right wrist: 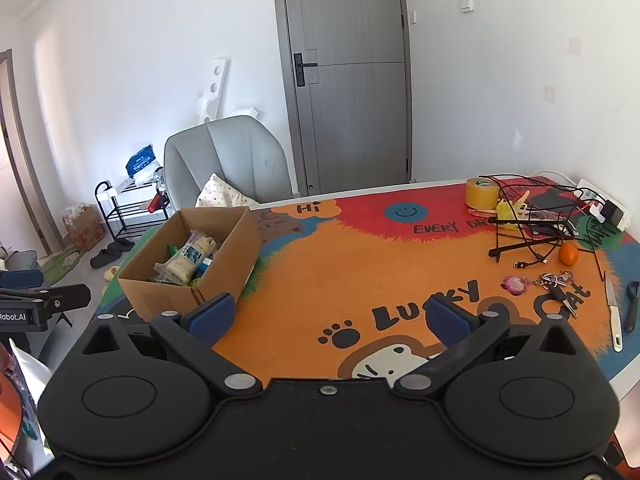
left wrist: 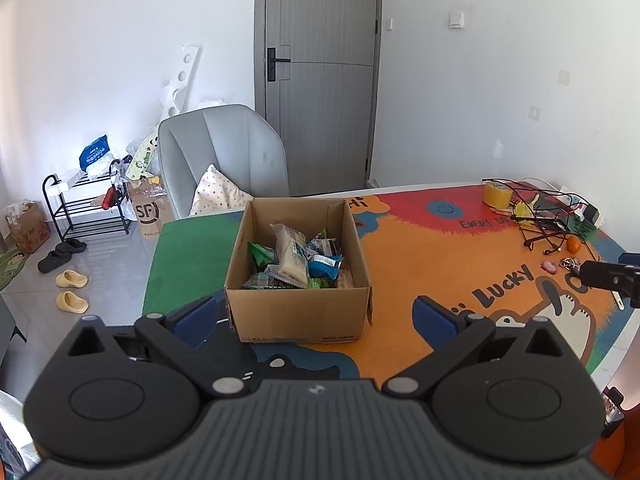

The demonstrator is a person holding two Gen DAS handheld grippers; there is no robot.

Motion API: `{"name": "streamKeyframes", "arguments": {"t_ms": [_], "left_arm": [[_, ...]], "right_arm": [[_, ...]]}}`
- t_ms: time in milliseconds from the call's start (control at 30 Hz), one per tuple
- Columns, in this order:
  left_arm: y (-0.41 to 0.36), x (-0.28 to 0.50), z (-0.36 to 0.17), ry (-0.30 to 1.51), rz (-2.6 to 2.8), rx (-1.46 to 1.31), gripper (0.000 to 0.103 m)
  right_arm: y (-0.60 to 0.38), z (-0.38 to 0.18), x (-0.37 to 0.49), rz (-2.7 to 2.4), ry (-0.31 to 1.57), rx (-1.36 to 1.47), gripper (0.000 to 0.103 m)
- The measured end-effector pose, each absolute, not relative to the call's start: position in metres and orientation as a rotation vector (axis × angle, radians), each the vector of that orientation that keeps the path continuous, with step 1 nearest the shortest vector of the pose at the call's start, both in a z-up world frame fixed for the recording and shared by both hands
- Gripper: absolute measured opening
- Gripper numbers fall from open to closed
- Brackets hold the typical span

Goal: Organize snacks

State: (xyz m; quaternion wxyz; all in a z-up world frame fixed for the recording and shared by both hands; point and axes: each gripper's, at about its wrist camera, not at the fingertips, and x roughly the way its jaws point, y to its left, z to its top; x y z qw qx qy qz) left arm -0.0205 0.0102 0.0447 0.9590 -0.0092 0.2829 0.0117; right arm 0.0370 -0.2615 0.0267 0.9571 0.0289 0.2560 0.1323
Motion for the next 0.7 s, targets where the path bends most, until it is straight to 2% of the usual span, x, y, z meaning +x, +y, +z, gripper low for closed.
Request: {"name": "streamKeyframes", "arguments": {"t_ms": [700], "left_arm": [[0.0085,-0.019,0.0434,0.573,0.02,-0.018,0.103]], "right_arm": [[-0.2611,0.0265,0.0367,0.275,0.522,0.052,0.103]]}}
